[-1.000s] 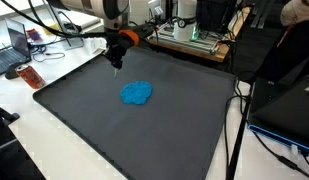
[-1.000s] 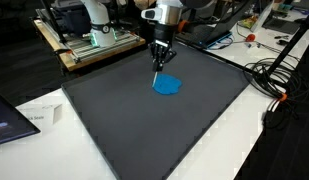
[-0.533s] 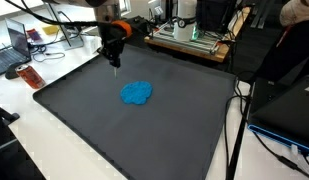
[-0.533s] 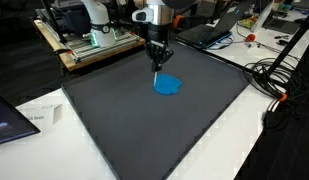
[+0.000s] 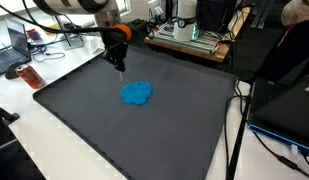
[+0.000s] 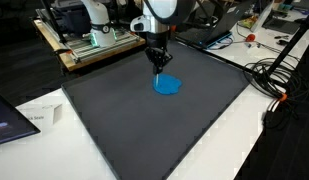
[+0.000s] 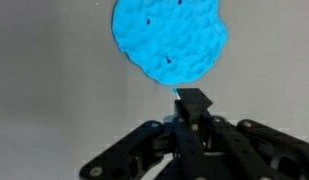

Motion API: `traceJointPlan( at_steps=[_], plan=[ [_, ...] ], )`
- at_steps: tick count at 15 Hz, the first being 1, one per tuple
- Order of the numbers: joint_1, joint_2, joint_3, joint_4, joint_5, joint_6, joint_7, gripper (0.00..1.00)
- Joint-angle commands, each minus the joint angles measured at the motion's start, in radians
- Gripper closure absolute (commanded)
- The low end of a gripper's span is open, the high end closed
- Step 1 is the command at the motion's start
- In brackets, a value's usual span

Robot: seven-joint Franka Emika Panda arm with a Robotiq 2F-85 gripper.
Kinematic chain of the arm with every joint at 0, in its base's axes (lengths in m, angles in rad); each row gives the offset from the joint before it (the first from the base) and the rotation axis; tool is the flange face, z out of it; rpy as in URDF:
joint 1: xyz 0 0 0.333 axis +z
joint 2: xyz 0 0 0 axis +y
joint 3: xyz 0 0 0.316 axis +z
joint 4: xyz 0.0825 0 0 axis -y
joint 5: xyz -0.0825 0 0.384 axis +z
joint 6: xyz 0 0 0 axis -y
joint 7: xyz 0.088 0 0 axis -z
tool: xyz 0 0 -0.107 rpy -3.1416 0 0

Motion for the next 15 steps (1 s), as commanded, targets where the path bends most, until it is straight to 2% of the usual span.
traceJointPlan(
  at_steps=[1,9,15],
  plan=[
    [-0.043,0.044,0.054,0.029,0.017,0.019,-0.036,0.97],
    [-0.144,0.075,0.138,0.029,0.017,0.019,-0.048,0.97],
    [-0.252,0.142,0.253,0.043,0.017,0.019,-0.150,0.97]
  ],
)
